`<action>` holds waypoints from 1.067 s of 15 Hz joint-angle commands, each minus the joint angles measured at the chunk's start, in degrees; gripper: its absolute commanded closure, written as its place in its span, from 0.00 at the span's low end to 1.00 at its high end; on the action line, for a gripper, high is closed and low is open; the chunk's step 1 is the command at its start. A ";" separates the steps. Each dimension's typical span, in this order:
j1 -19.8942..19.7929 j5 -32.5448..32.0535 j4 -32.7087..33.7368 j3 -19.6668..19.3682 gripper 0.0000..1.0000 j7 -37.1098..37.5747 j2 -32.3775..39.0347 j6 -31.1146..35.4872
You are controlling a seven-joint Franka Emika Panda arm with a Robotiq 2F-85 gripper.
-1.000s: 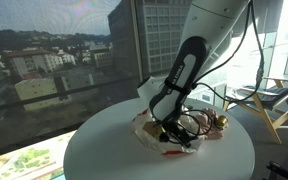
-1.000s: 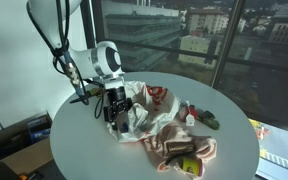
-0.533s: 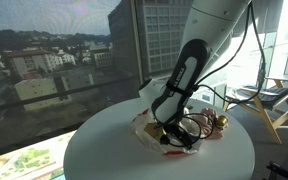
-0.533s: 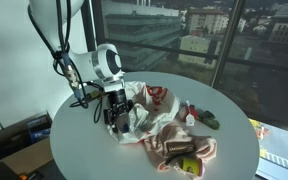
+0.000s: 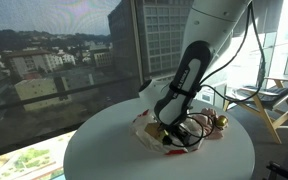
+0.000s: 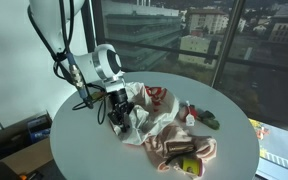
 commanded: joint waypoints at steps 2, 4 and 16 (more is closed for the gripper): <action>-1.65 -3.08 -2.93 0.54 0.41 -6.01 -3.30 4.10; -1.72 -4.46 -3.68 0.16 0.34 -8.81 -4.88 5.67; -7.90 4.39 -4.99 2.05 0.00 -27.65 -3.94 15.81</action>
